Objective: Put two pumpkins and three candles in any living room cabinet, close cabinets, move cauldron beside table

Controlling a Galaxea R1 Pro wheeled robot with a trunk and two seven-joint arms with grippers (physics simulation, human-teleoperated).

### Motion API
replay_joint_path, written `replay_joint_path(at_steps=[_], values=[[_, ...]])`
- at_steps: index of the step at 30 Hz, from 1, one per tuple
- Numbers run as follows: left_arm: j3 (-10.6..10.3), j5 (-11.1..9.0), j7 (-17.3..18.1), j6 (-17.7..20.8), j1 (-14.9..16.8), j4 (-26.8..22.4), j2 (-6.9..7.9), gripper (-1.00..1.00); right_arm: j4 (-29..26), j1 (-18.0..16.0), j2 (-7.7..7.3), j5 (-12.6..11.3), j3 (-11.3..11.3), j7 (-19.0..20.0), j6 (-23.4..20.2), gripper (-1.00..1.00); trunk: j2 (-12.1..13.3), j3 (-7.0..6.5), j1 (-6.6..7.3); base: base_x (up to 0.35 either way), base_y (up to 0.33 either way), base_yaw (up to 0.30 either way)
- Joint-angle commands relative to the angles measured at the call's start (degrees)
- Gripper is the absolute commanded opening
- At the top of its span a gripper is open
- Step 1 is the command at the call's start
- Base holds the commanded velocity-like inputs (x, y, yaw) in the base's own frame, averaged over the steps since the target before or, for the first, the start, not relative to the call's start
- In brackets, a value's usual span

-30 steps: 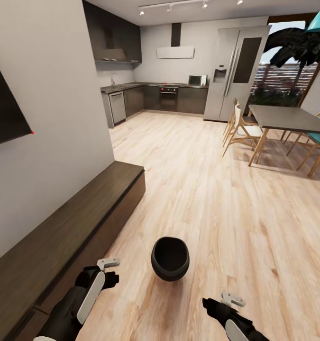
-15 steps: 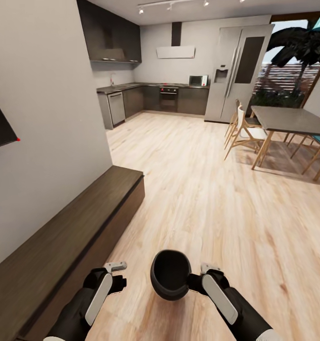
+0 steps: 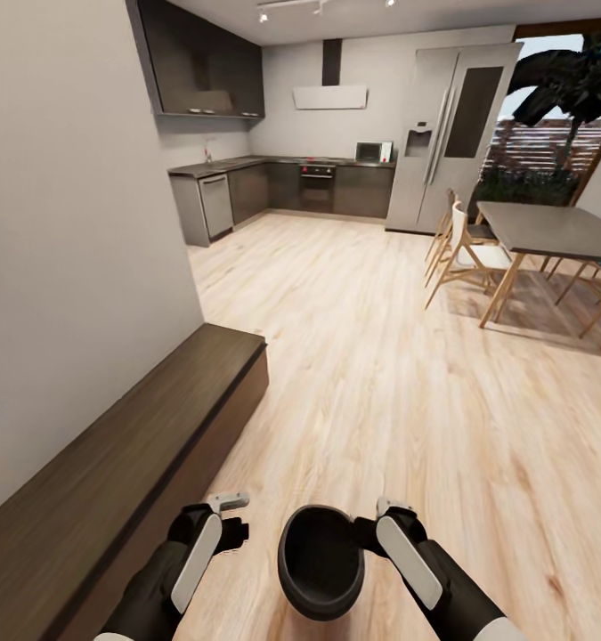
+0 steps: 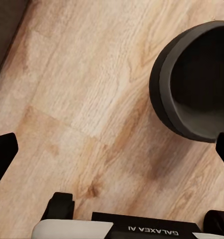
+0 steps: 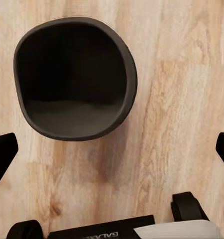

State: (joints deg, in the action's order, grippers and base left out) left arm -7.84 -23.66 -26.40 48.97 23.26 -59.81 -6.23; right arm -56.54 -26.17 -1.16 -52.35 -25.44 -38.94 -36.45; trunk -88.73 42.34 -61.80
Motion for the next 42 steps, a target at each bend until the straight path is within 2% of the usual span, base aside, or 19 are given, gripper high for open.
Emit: replay_joint_path(at_steps=[1, 3, 5, 11, 14, 19, 42], values=[[-0.1, -0.6, -0.58, 0.09, 0.03, -0.04, 0.0, 1.0, 0.16, -0.08, -0.07, -0.49, -0.22, -0.52, -0.03, 1.0, -0.03, 0.05, -0.03, 0.331, -0.132, 0.0], [-0.29, -0.62, -0.58, 0.01, 0.03, 0.01, -0.09, 1.0, 0.39, -0.09, -0.07, -0.48, -0.22, -0.52, -0.03, 1.0, -0.03, 0.05, -0.03, 0.209, -0.092, 0.0], [-1.41, -0.69, -0.58, -0.48, 0.03, 0.03, -0.35, 1.0, 0.49, -0.1, -0.07, -0.48, -0.22, -0.52, -0.02, 1.0, -0.03, 0.05, -0.03, 0.086, -0.038, 0.0], [-9.33, -0.78, -0.78, -4.82, 0.03, 0.2, -1.55, 1.0, 0.55, -0.1, 0.01, -0.47, -0.22, -0.52, -0.02, 1.0, -0.03, 0.05, -0.03, 0.017, -0.008, 0.0], [-10.95, -1.01, -0.83, -5.24, 0.03, 0.22, -1.68, 1.0, 0.58, -0.1, 0.02, -0.47, -0.22, -0.52, -0.04, 1.0, -0.03, 0.05, -0.03, -0.1, -0.052, 0.0], [-11.45, -1.1, -0.8, -5.44, 0.03, 0.33, -1.74, 1.0, 0.64, -0.1, 0.13, -0.47, -0.22, -0.34, -0.18, 1.0, -0.03, 0.05, -0.03, -0.044, -0.023, 0.0], [-11.41, -1.13, -0.76, -5.64, 0.03, 1.1, -1.77, 1.0, 0.54, -0.1, 0.19, -0.3, -0.66, -0.22, -0.82, 1.0, -0.03, -0.01, -0.03, 0.026, -0.03, 0.001]])
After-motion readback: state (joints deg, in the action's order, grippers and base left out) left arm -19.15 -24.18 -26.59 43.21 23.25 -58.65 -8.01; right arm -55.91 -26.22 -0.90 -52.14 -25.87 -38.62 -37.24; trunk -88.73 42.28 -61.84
